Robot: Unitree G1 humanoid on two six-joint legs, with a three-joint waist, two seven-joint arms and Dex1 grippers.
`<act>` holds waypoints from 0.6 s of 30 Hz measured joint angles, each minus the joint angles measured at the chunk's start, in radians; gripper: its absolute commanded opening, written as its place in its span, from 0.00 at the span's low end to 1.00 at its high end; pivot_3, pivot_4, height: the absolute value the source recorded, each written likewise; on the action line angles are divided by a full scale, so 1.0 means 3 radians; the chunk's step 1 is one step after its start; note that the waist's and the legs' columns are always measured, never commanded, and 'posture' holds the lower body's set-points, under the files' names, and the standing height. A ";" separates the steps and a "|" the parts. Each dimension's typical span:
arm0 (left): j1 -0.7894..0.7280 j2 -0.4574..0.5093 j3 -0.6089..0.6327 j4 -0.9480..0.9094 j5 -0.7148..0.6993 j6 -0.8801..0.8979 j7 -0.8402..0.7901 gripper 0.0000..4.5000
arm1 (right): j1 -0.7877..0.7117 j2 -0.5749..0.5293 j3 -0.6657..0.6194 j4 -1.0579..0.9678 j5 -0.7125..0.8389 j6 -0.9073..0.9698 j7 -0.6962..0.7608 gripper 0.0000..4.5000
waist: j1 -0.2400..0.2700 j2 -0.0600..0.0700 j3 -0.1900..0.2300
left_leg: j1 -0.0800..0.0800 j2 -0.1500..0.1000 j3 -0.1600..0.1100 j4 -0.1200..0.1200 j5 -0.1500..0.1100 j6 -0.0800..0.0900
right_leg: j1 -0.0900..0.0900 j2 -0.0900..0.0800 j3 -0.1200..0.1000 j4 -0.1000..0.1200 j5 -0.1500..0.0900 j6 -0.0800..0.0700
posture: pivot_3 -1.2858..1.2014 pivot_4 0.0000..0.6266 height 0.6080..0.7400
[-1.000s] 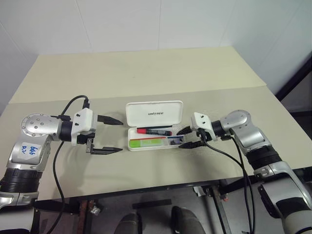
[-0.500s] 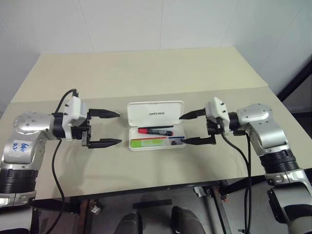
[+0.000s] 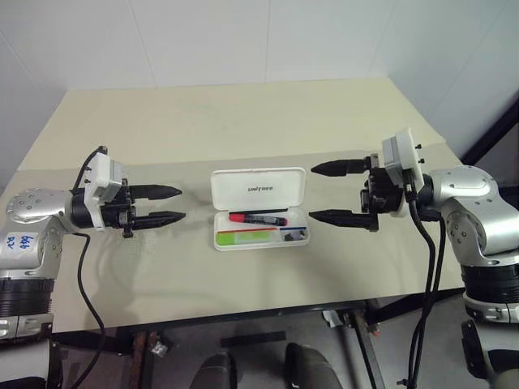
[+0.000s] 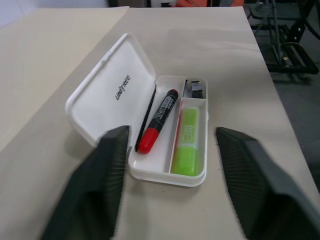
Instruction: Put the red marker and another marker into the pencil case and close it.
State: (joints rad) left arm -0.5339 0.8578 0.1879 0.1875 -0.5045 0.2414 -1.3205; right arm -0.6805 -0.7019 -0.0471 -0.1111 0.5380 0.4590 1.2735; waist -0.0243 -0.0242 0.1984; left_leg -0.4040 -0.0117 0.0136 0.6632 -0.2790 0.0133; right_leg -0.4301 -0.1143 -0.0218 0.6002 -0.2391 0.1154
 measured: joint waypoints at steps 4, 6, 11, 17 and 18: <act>-0.0091 -0.0018 0.0000 0.0120 0.0015 -0.0064 0.0010 0.11 | 0.0010 0.0067 -0.0001 -0.0011 0.0048 -0.0069 -0.0027 1.00 | 0.0000 0.0000 0.0000 | 0.0000 0.0000 0.0000 -0.0001 -0.0001 0.0000 | 0.0000 0.0001 0.0000 0.0001 0.0000 0.0000 | 0.52 0.24 1.00; -0.0109 -0.0048 -0.0006 0.0162 0.0027 -0.0094 0.0019 0.01 | 0.0070 0.0113 -0.0001 -0.0018 0.0051 -0.0179 -0.0014 1.00 | 0.0000 0.0000 0.0000 | 0.0000 0.0000 0.0000 -0.0001 -0.0002 0.0001 | 0.0001 0.0002 -0.0001 0.0003 0.0000 0.0000 | 0.52 0.24 1.00; -0.0127 -0.0089 -0.0050 0.0227 0.0112 -0.0117 0.0041 0.01 | 0.0213 0.0224 0.0001 0.0013 0.0051 -0.0385 0.0015 1.00 | -0.0003 0.0000 0.0000 | -0.0002 0.0000 0.0005 -0.0001 -0.0004 0.0003 | 0.0001 0.0005 0.0001 0.0006 0.0001 0.0002 | 0.52 0.24 1.00; -0.0441 -0.0356 -0.0155 0.0638 0.0407 -0.0264 0.0475 0.01 | 0.0214 0.0285 -0.0007 0.0270 0.0127 -0.0511 0.0083 1.00 | 0.0023 0.0000 0.0000 | 0.0000 -0.0001 0.0004 0.0005 -0.0003 0.0004 | 0.0003 0.0006 -0.0002 0.0011 0.0002 0.0004 | 0.52 0.24 1.00; -0.0468 -0.0402 -0.0175 0.0695 0.0444 -0.0275 0.0536 0.01 | 0.0217 0.0295 -0.0009 0.0305 0.0151 -0.0514 0.0104 1.00 | 0.0028 0.0000 0.0000 | 0.0000 -0.0001 0.0004 0.0005 -0.0003 0.0004 | 0.0003 0.0005 -0.0001 0.0014 0.0002 0.0004 | 0.52 0.24 1.00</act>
State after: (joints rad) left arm -0.6741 0.7372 0.1354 0.3959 -0.3713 0.1590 -1.1596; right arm -0.6153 -0.6134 -0.0497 -0.0196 0.5832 0.3047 1.3047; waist -0.0160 -0.0242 0.1984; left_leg -0.4040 -0.0121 0.0149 0.6648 -0.2799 0.0146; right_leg -0.4292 -0.1126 -0.0221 0.6046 -0.2384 0.1166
